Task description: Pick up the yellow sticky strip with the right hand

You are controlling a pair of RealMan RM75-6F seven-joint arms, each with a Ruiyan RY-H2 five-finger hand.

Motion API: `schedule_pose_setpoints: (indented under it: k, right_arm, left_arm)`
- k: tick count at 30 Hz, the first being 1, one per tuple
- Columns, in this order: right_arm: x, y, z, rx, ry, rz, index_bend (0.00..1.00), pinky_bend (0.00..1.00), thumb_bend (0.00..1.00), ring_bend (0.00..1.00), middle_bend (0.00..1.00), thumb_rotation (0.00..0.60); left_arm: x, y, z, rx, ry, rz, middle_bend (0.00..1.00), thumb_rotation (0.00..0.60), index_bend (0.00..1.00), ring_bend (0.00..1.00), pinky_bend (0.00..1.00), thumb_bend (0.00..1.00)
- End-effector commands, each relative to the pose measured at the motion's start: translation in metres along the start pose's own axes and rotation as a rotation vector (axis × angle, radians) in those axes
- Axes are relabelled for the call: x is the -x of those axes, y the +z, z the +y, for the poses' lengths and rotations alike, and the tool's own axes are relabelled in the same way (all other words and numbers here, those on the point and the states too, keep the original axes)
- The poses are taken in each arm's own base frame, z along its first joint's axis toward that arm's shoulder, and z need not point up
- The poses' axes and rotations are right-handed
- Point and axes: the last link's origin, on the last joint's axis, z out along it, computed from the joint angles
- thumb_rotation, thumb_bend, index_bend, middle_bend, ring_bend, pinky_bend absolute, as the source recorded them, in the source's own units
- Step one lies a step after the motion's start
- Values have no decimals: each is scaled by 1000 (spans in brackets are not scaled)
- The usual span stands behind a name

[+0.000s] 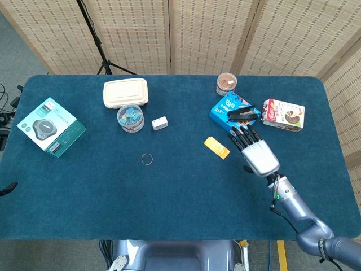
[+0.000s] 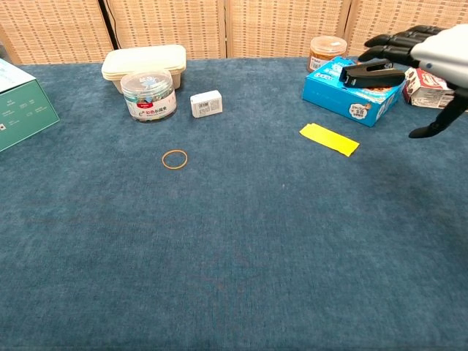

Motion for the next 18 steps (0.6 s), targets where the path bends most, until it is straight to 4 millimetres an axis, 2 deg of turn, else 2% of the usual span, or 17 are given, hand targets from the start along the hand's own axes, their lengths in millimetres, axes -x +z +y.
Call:
schedule_pose_setpoints:
  k: [1,11,18]
  right_arm:
    - [7,10,-5,-25,-20,-9,68,0,0,0,0,600]
    - [29,35,-26,-107,-139,-8,85,0,5,0,0,600]
    - [41,43,-26,-111,-171,-24,70,0,148,0,0,600]
  left_arm:
    - [0,0,0,-2,3,0,0,600,0,0,0,0]
    - [2,2,0,-8,10,-5,0,600,0,0,0,0]
    - [2,4,-2,-16,9,-6,0,600,0,0,0,0]
